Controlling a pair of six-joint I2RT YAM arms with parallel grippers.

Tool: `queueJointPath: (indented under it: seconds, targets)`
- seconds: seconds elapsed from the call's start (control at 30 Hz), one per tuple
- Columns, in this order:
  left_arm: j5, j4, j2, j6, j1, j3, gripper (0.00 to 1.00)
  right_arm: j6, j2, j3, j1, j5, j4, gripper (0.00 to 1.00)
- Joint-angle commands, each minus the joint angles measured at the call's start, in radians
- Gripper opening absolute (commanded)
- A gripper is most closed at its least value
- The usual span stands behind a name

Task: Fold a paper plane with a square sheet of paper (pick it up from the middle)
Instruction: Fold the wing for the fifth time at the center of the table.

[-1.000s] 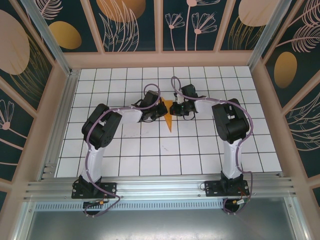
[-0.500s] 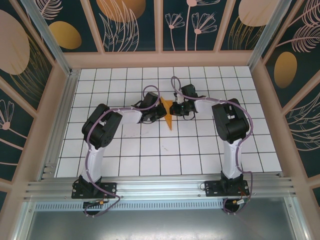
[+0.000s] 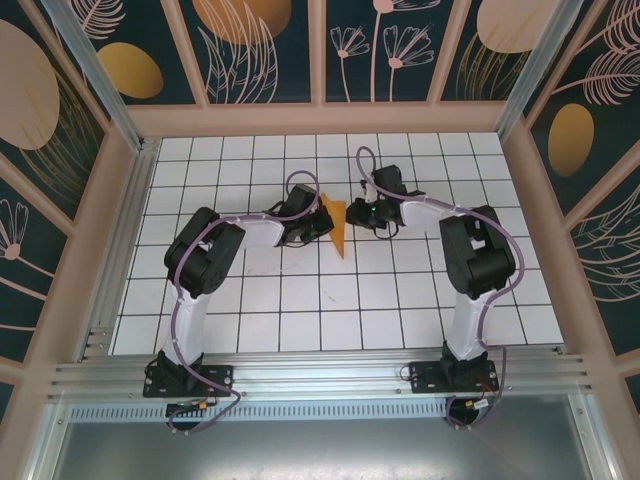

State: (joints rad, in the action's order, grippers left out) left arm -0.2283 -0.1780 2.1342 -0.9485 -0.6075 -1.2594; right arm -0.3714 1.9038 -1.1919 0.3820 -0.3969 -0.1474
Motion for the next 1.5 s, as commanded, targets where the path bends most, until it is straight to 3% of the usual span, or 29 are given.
queueJointPath:
  seconds: [0.0, 0.3, 0.53, 1.17, 1.47]
  targets:
    - [-0.008, 0.052, 0.050, -0.003, 0.002, 0.007, 0.00, -0.025, -0.046, 0.025, 0.011, 0.033, -0.027, 0.20]
    - [0.007, 0.070, 0.052, -0.007, 0.002, 0.003, 0.00, -0.032, -0.003, 0.011, 0.076, -0.093, -0.088, 0.07]
    - [0.030, 0.095, 0.055, -0.025, 0.002, 0.002, 0.00, 0.024, 0.063, 0.008, 0.080, -0.208, -0.096, 0.06]
    - [0.040, 0.100, 0.055, -0.041, 0.003, 0.008, 0.00, 0.060, 0.017, 0.166, 0.080, -0.254, -0.170, 0.09]
    - [0.037, 0.101, 0.057, -0.041, 0.002, 0.003, 0.00, 0.020, -0.164, 0.229, 0.088, -0.208, -0.151, 0.11]
